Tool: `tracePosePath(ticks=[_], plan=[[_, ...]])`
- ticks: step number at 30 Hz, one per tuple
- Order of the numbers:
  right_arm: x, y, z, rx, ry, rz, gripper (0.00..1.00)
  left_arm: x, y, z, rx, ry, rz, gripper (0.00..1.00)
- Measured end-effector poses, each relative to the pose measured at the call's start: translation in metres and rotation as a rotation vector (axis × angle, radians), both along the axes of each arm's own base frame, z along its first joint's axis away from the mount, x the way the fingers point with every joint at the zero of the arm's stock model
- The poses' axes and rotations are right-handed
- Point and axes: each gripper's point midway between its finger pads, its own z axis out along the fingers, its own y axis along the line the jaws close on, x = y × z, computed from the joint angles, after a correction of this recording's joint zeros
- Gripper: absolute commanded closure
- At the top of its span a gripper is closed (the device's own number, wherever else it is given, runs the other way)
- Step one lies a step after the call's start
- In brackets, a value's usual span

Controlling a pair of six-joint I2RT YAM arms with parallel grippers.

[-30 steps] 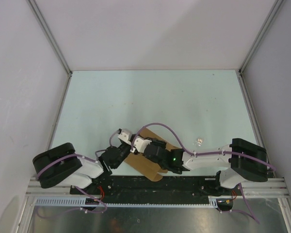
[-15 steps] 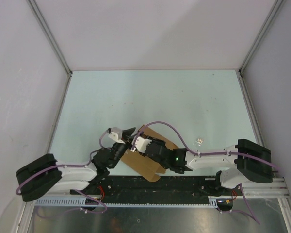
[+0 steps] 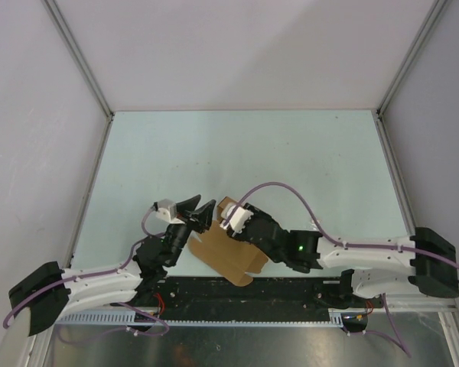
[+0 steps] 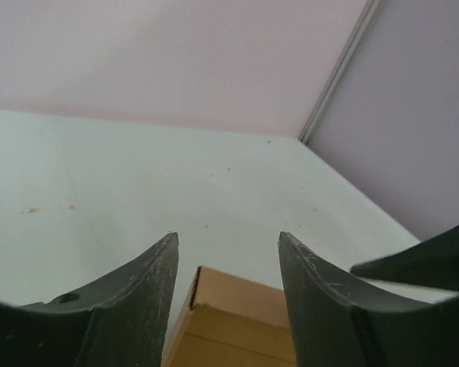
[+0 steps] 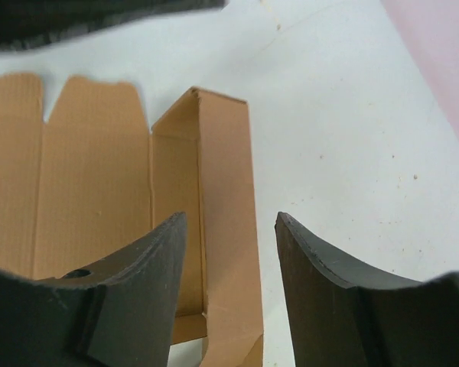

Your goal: Fold the paper box

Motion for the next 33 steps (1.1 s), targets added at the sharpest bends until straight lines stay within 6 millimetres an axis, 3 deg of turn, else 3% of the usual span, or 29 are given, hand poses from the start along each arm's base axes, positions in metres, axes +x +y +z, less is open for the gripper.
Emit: tracePosePath(ticks=[4, 8, 11, 19, 23, 27, 33], plan=[[0.001, -0.006, 0.029, 0.12, 0.004, -0.029, 0.43, 0.003, 0.002, -0.017, 0.059, 0.044, 0.025, 0.37], [0.006, -0.017, 0.038, 0.188, 0.035, -0.083, 0.43, 0.007, 0.001, -0.039, 0.148, 0.091, 0.032, 0.37], [0.007, -0.025, 0.034, 0.202, 0.068, -0.123, 0.43, 0.016, -0.003, -0.048, 0.21, 0.128, 0.034, 0.36], [-0.004, -0.049, 0.014, 0.257, 0.147, -0.176, 0.39, 0.045, -0.005, -0.028, 0.194, 0.143, 0.004, 0.34], [-0.003, -0.059, 0.012, 0.306, 0.172, -0.206, 0.39, 0.049, -0.023, -0.021, 0.213, 0.146, -0.074, 0.35], [-0.002, -0.065, 0.011, 0.345, 0.191, -0.233, 0.38, 0.047, -0.041, -0.034, 0.25, 0.179, -0.154, 0.35], [-0.006, -0.068, 0.001, 0.358, 0.22, -0.241, 0.38, 0.044, -0.052, -0.065, 0.319, 0.241, -0.212, 0.37]])
